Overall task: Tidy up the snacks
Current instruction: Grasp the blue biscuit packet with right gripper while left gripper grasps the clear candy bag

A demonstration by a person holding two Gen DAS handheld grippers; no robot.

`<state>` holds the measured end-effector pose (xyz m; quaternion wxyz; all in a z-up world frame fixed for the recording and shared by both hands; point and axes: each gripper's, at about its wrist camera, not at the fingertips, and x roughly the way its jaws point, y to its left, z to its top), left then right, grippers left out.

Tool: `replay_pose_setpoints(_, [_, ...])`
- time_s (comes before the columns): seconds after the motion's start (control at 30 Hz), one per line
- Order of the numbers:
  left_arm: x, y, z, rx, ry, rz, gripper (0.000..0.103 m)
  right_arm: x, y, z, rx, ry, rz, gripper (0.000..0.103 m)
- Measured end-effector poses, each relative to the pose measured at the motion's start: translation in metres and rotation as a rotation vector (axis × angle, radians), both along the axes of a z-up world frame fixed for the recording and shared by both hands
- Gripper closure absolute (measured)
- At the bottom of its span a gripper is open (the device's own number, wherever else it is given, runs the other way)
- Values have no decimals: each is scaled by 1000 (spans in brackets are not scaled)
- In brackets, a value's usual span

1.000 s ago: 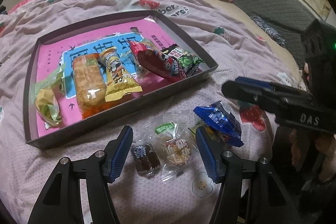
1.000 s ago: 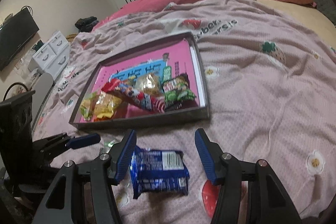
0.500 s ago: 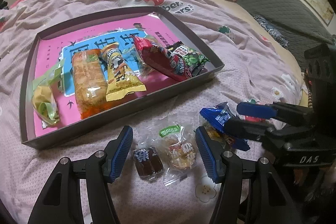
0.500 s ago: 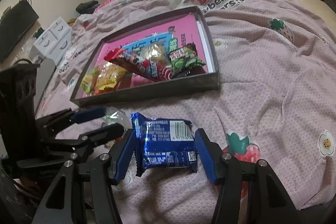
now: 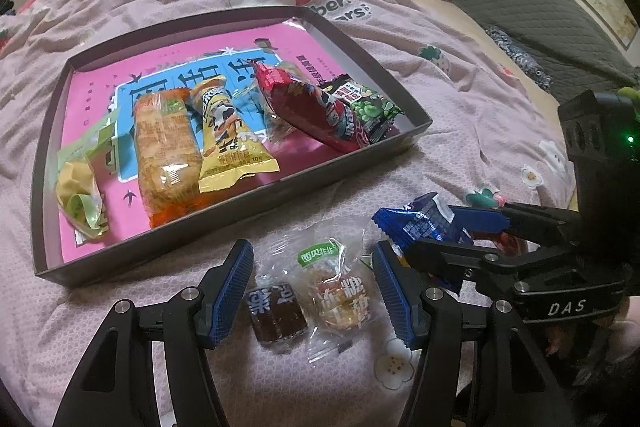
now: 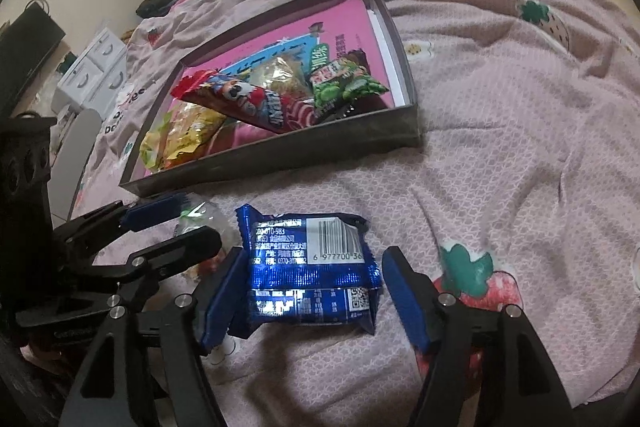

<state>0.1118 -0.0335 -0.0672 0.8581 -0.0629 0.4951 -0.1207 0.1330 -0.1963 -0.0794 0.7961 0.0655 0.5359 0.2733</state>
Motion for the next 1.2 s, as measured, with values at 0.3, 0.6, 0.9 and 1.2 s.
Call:
replay_pose_setpoints(0.3, [6,2,-7,-6,16,14,39,11,12,-3,-9,-37,38,41])
replay_pose_setpoints(0.6, [9,4,-9,-13,28,15,49,14,17,0,-37,-74,48,43])
replay_pose_setpoints(0.9, [8,2,-3,-22,9,-9,66,15,13,1,-27,-82,34,43])
replay_pose_setpoints(1.2, [5,7,9,-48,-24,-13,69,14,12,5,-21,-99,32,43])
